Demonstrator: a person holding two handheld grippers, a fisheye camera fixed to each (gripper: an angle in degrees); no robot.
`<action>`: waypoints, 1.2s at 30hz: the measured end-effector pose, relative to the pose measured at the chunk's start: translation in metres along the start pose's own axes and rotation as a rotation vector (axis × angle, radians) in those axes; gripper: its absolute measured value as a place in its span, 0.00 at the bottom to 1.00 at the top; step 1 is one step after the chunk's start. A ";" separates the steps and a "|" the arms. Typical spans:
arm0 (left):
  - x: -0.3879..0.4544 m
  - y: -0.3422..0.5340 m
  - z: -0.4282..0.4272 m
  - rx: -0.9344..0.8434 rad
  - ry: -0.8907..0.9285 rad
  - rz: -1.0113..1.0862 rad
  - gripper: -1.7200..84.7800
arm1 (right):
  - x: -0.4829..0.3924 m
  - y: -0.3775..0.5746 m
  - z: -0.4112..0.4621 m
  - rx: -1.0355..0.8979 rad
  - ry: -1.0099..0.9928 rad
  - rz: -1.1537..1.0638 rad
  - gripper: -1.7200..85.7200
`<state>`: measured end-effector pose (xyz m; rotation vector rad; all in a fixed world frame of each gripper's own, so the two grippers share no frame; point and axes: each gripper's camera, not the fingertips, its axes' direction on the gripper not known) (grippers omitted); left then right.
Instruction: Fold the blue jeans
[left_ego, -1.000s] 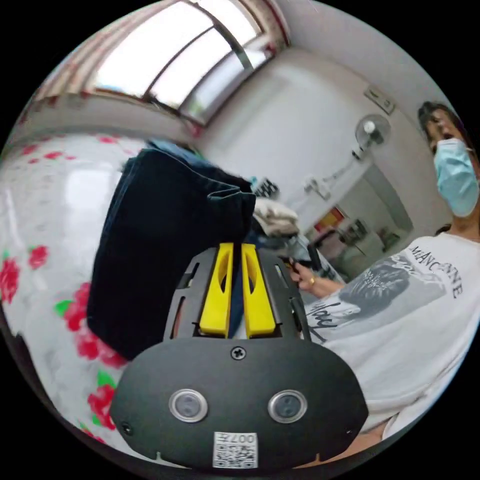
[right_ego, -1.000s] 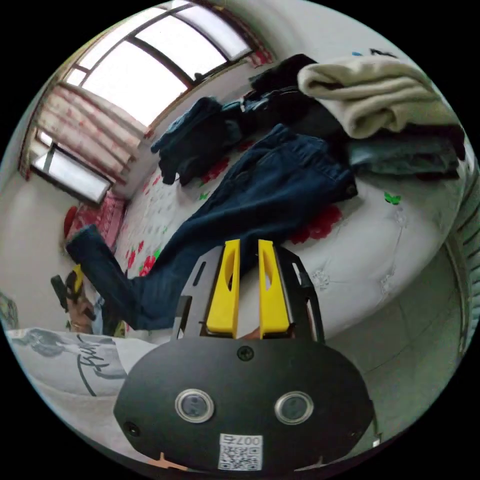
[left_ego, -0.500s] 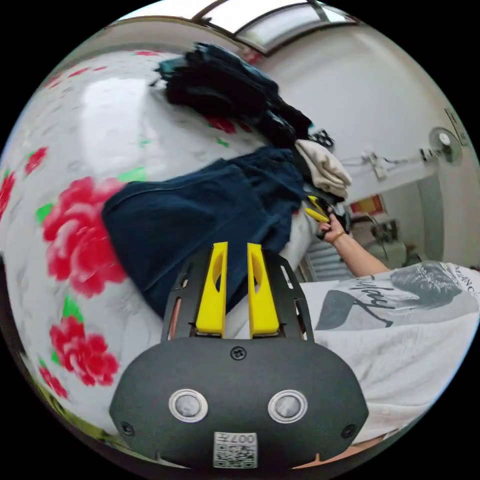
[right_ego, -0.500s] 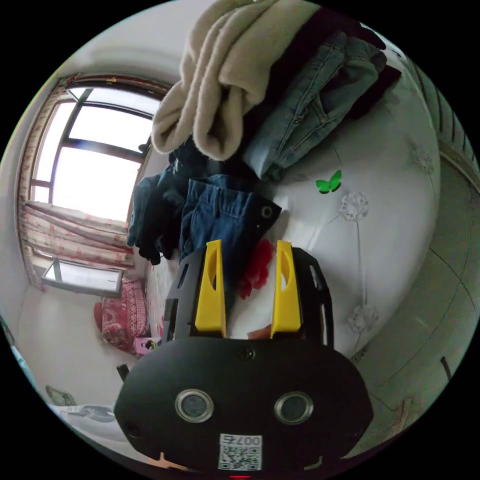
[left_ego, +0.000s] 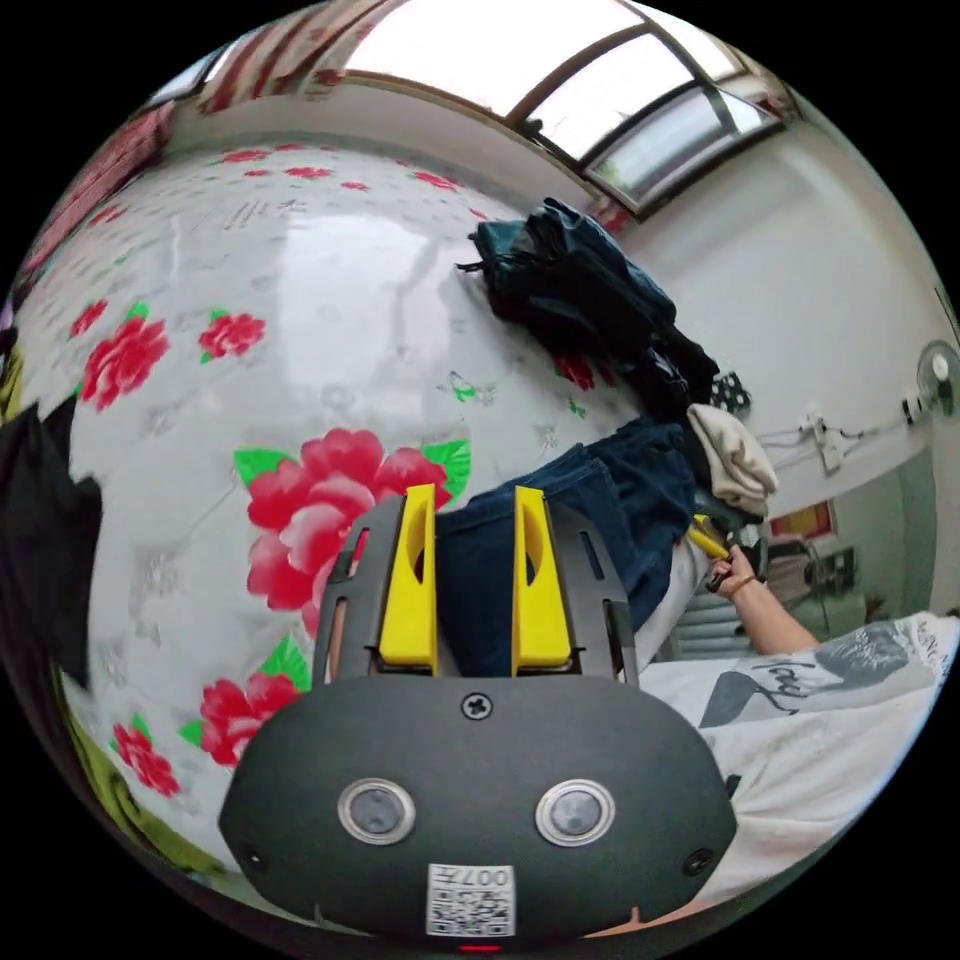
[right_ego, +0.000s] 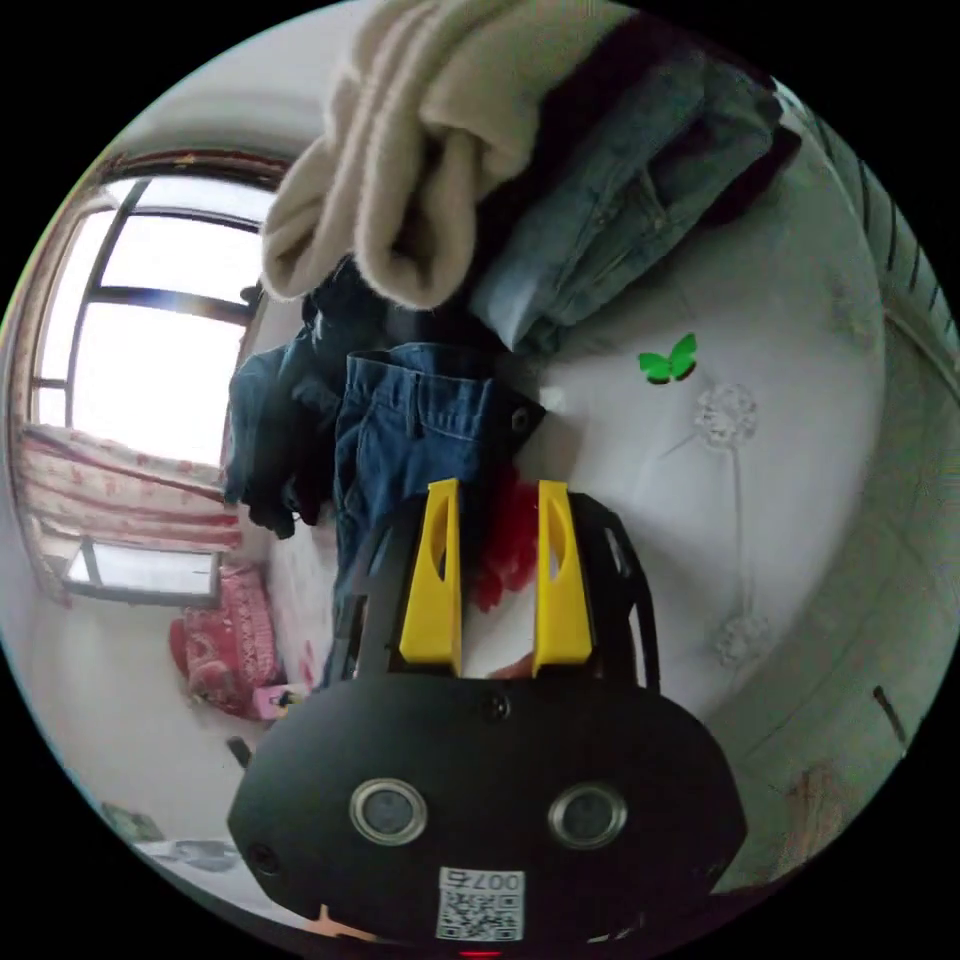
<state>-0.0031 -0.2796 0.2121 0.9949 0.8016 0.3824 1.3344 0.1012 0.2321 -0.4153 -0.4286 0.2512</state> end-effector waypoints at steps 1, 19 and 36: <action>0.006 -0.010 0.009 -0.029 0.009 0.064 0.15 | -0.007 0.005 -0.004 0.016 0.024 -0.038 0.12; 0.031 -0.036 0.066 -0.353 0.026 0.415 0.14 | -0.184 0.118 0.159 -0.697 -0.059 -0.846 0.09; 0.001 -0.036 0.086 -0.381 -0.187 0.269 0.15 | -0.184 0.102 0.135 -0.673 -0.013 -0.773 0.09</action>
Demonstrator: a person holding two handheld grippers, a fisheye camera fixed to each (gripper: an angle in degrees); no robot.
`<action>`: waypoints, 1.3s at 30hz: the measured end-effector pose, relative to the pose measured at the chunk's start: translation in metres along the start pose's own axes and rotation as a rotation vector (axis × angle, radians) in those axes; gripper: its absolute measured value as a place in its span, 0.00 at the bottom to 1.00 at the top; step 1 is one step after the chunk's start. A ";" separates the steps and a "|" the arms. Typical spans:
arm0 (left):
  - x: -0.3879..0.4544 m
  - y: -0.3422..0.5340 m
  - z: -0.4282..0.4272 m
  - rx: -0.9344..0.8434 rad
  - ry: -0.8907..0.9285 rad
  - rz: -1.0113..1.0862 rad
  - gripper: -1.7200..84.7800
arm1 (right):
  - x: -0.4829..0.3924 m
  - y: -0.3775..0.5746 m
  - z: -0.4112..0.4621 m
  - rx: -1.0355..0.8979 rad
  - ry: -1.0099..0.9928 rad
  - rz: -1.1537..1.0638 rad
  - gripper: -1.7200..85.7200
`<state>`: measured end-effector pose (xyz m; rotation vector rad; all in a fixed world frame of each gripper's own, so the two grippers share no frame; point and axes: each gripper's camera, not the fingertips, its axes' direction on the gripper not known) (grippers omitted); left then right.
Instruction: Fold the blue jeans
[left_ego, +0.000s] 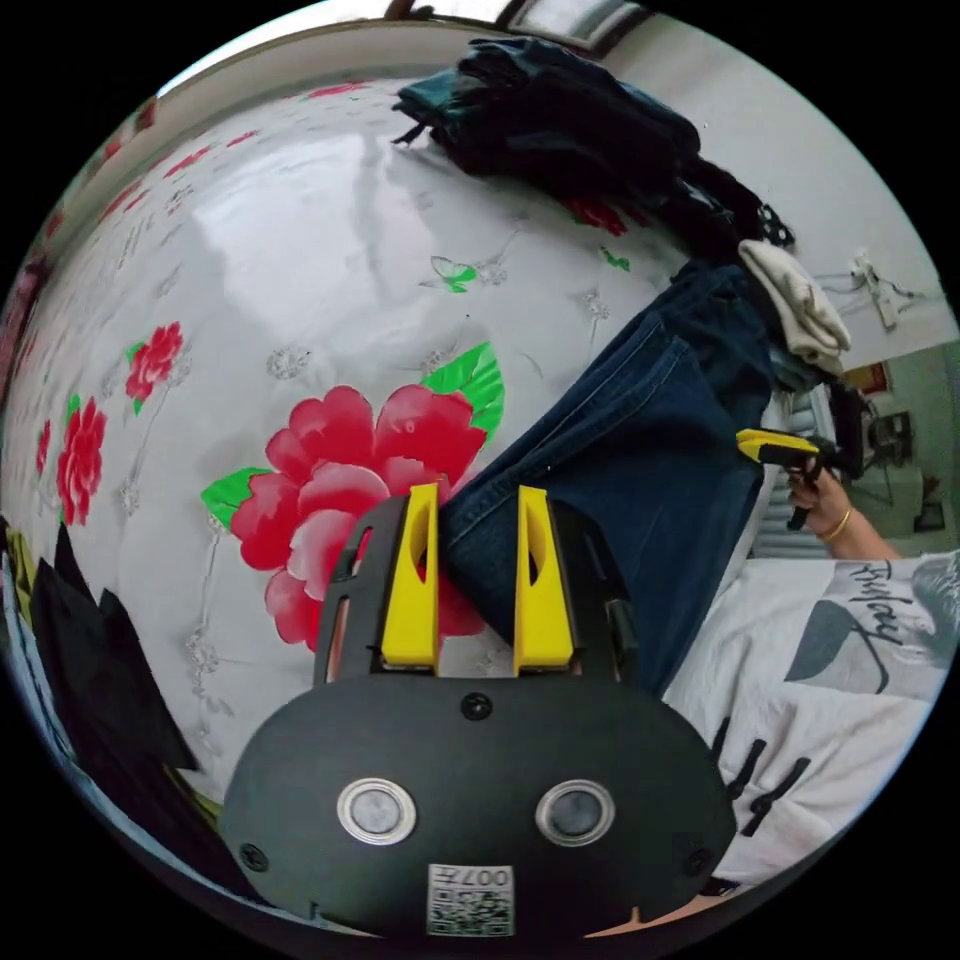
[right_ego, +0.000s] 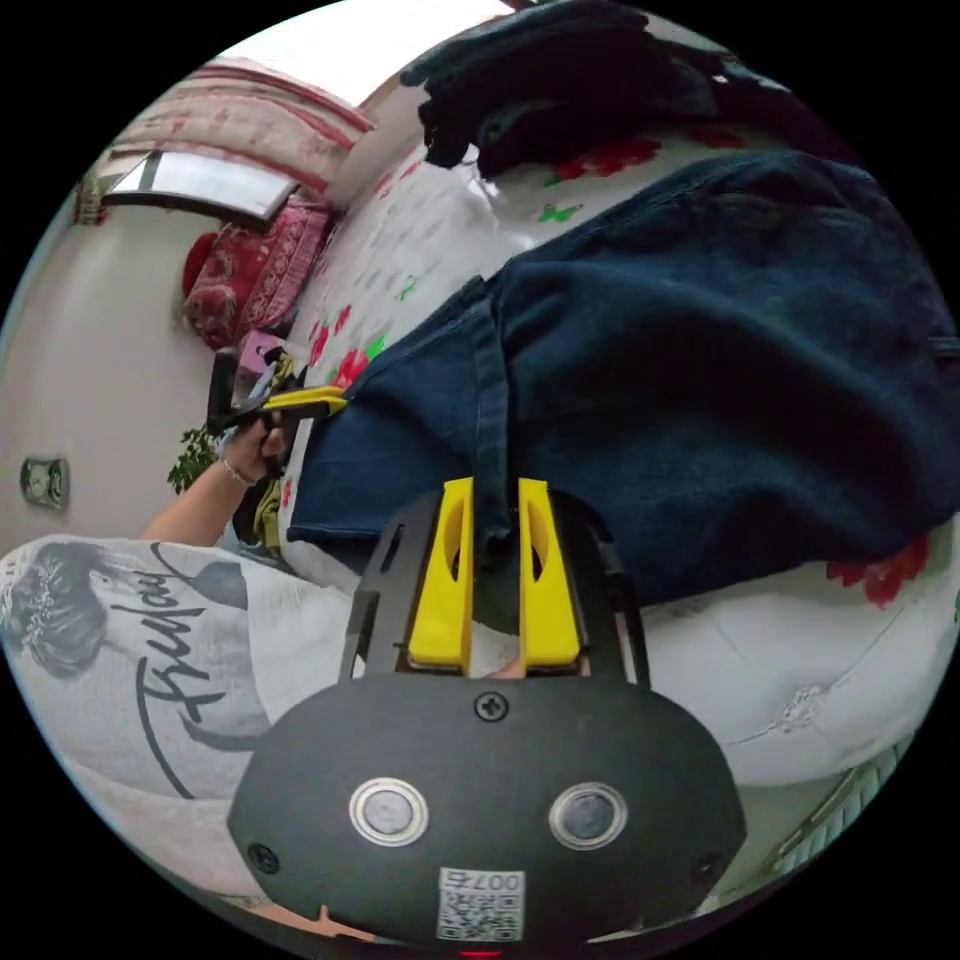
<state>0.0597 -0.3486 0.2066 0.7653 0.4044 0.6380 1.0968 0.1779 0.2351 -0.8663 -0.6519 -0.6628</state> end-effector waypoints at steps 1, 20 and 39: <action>-0.009 0.008 -0.011 0.044 0.022 -0.046 0.14 | -0.002 0.002 -0.007 0.036 0.017 -0.005 0.09; -0.098 0.230 -0.064 0.432 0.439 -0.731 0.12 | 0.108 0.046 -0.140 0.706 -0.036 0.599 0.06; -0.121 0.258 -0.074 0.488 0.566 -0.694 0.13 | -0.312 0.047 0.116 -0.220 0.133 -0.771 0.05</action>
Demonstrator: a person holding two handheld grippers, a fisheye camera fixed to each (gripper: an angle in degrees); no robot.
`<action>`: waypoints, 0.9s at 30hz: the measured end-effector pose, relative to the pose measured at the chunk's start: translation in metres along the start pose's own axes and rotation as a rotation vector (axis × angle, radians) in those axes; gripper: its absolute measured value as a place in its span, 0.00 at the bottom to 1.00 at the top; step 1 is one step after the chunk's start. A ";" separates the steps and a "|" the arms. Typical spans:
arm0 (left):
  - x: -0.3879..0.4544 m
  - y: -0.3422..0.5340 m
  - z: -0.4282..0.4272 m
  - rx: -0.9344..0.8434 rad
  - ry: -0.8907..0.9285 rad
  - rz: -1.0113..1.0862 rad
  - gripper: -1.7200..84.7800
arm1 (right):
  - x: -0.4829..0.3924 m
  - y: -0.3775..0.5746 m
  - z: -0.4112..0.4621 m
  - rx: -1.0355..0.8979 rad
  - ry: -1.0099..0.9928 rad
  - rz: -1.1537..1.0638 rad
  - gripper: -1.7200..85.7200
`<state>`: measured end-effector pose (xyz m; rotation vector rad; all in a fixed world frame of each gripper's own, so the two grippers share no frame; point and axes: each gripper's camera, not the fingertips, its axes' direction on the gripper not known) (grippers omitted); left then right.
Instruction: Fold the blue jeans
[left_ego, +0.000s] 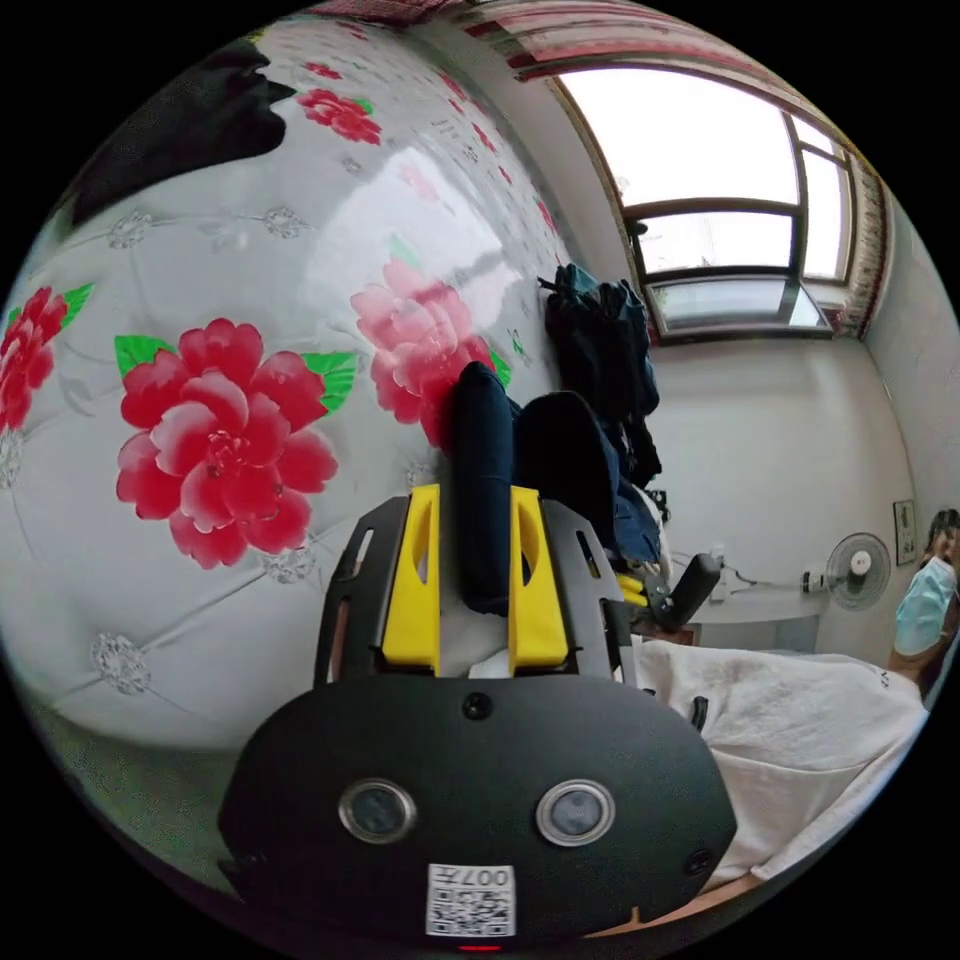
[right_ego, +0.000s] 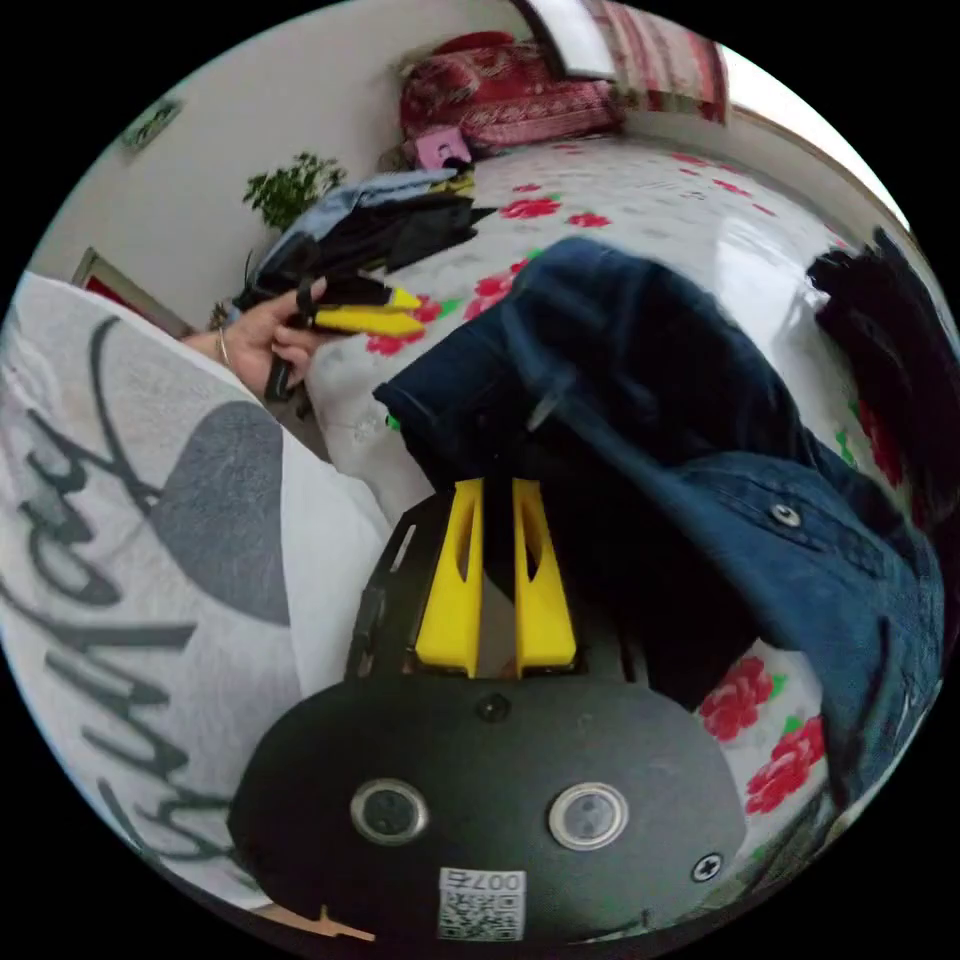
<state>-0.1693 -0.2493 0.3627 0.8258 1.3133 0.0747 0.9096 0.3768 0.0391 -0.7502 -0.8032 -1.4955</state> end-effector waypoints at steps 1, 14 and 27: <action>0.005 -0.002 0.003 -0.026 -0.012 0.028 0.12 | 0.004 0.003 -0.007 0.026 -0.011 0.033 0.06; 0.088 -0.038 0.066 -0.252 -0.068 0.327 0.12 | -0.052 0.028 -0.069 0.140 0.386 0.042 0.15; 0.096 -0.028 0.054 -0.203 -0.122 0.277 0.12 | 0.025 0.002 -0.139 0.131 0.974 0.093 0.02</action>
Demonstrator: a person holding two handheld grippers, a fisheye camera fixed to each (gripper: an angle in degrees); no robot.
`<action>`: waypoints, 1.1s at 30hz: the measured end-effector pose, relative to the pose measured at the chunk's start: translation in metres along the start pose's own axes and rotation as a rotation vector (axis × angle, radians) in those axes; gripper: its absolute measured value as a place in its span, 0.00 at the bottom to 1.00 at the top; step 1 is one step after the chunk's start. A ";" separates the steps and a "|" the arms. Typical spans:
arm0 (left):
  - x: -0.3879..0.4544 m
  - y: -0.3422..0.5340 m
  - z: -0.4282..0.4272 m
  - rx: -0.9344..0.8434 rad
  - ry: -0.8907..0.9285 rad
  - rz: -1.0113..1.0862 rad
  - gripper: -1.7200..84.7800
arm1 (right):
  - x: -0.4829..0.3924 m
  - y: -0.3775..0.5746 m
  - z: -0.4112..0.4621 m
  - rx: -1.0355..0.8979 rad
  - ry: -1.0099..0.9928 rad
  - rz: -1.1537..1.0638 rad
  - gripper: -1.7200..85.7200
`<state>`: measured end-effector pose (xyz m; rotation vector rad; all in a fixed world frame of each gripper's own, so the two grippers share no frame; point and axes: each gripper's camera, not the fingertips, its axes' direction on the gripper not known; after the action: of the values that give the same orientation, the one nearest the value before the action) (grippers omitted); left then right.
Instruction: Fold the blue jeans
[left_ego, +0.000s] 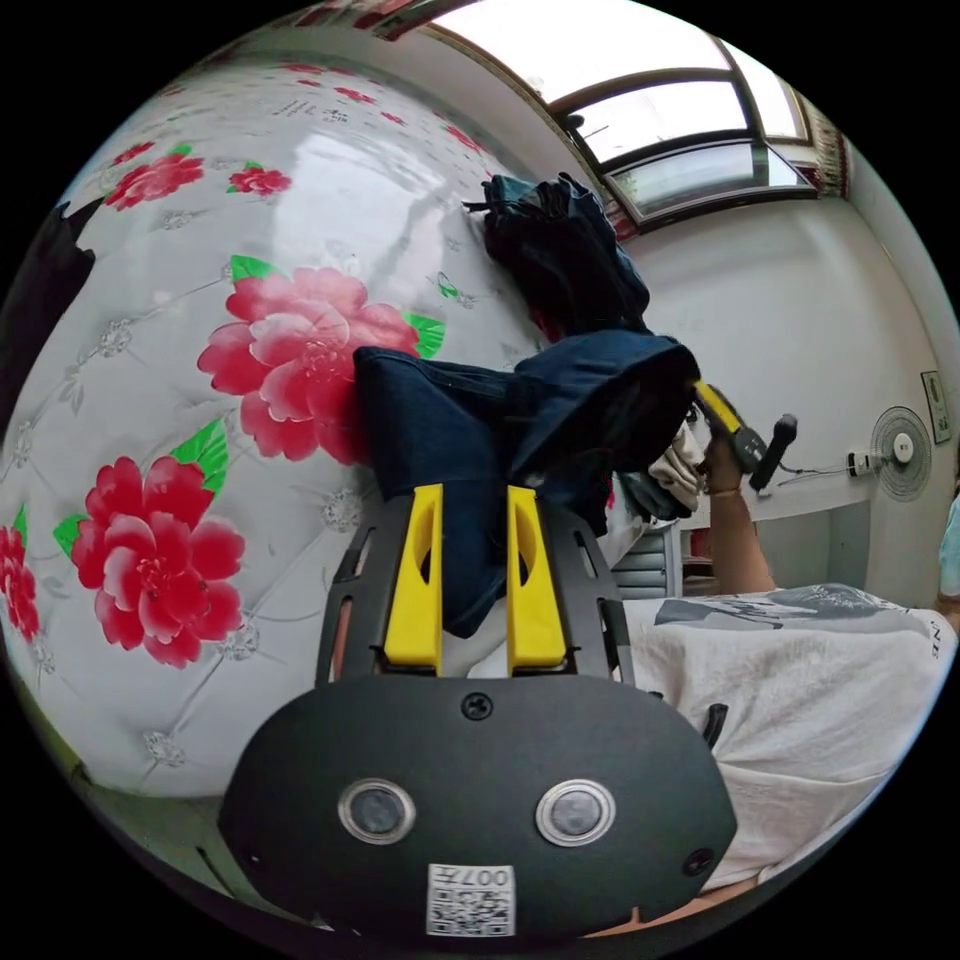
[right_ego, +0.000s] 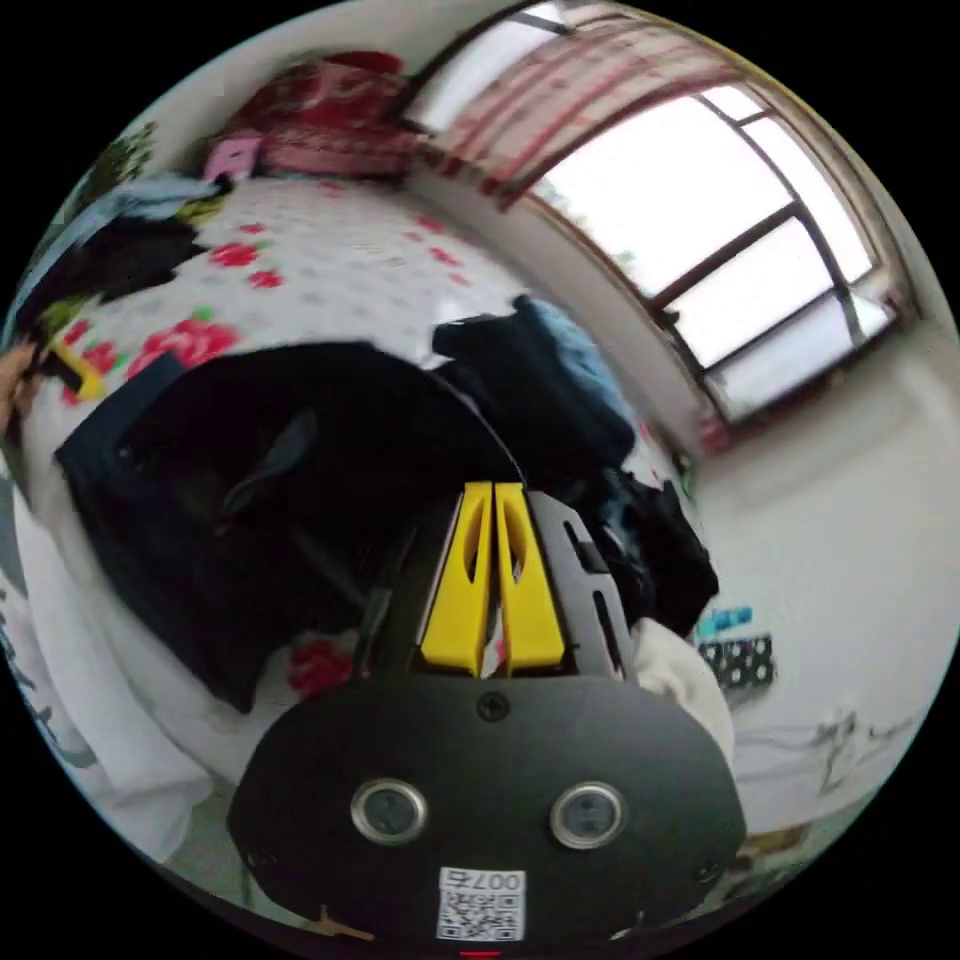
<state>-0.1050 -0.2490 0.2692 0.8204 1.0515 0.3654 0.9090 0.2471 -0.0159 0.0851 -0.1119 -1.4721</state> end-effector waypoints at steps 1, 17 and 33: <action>0.003 -0.001 0.001 0.004 -0.001 0.001 0.12 | 0.023 0.003 0.001 -0.003 0.013 0.069 0.03; 0.002 -0.014 0.002 0.084 -0.160 -0.203 0.16 | 0.115 0.324 0.068 -0.123 -0.586 1.225 0.11; 0.032 -0.030 -0.058 0.082 -0.225 -0.118 0.05 | 0.152 0.370 0.128 0.007 -0.827 1.453 0.15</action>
<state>-0.1443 -0.2245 0.2125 0.8467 0.9040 0.1268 1.2720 0.1333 0.1615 -0.5178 -0.6856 0.0256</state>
